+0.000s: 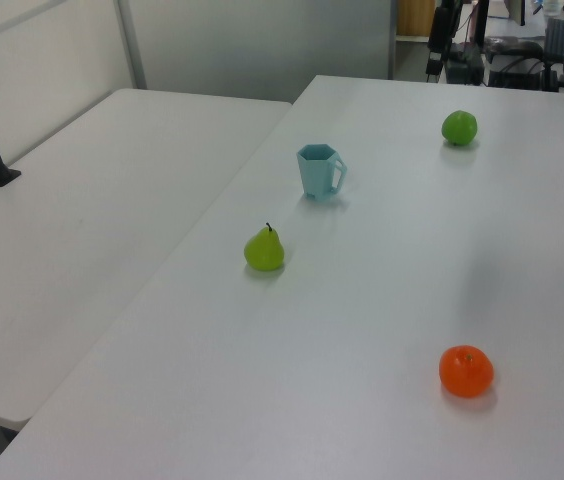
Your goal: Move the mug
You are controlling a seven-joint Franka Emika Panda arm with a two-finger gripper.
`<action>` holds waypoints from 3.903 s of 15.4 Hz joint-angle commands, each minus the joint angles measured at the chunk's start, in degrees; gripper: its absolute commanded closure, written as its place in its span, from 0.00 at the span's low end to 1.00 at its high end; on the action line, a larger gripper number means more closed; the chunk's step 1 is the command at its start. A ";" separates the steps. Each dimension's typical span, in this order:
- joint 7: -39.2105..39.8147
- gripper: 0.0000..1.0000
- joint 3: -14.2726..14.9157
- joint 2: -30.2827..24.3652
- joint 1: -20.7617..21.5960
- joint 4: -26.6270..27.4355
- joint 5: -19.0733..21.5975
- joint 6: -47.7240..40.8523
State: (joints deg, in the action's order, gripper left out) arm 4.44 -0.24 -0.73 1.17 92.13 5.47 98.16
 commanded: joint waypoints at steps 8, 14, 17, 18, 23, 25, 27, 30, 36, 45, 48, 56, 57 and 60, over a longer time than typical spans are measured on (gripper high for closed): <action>1.53 0.00 1.03 -0.68 -0.90 -0.02 -0.02 -2.52; 1.80 0.00 0.94 -0.42 -1.96 -1.08 -0.28 -4.72; 1.80 0.00 0.77 0.20 -1.70 -1.08 -0.72 -6.48; 1.80 0.00 0.68 0.29 -1.61 -1.08 -0.81 -6.40; 1.71 0.00 0.33 1.16 -1.26 -1.08 -0.90 -6.31; 1.10 0.00 0.33 2.12 -0.30 -1.25 -0.98 -5.52; 0.92 0.00 0.33 3.36 0.76 -3.17 -1.77 -5.60; -0.74 0.00 0.33 3.36 0.77 -3.80 -1.95 -5.26; -14.80 0.00 0.33 6.26 1.03 -4.06 -3.61 4.83; -27.91 0.03 1.55 13.55 1.91 -2.31 -8.36 25.05; -27.21 0.11 2.17 16.89 2.08 -2.31 -11.17 28.92; -26.24 0.34 2.17 24.27 2.09 -2.31 -16.28 36.40; -26.24 0.34 2.17 24.98 2.08 -2.31 -16.71 36.84; -26.24 0.34 2.17 26.74 2.08 -2.31 -17.59 38.86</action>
State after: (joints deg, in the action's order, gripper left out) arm -21.82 1.14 24.88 2.49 89.49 -10.60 134.38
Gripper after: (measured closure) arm 0.339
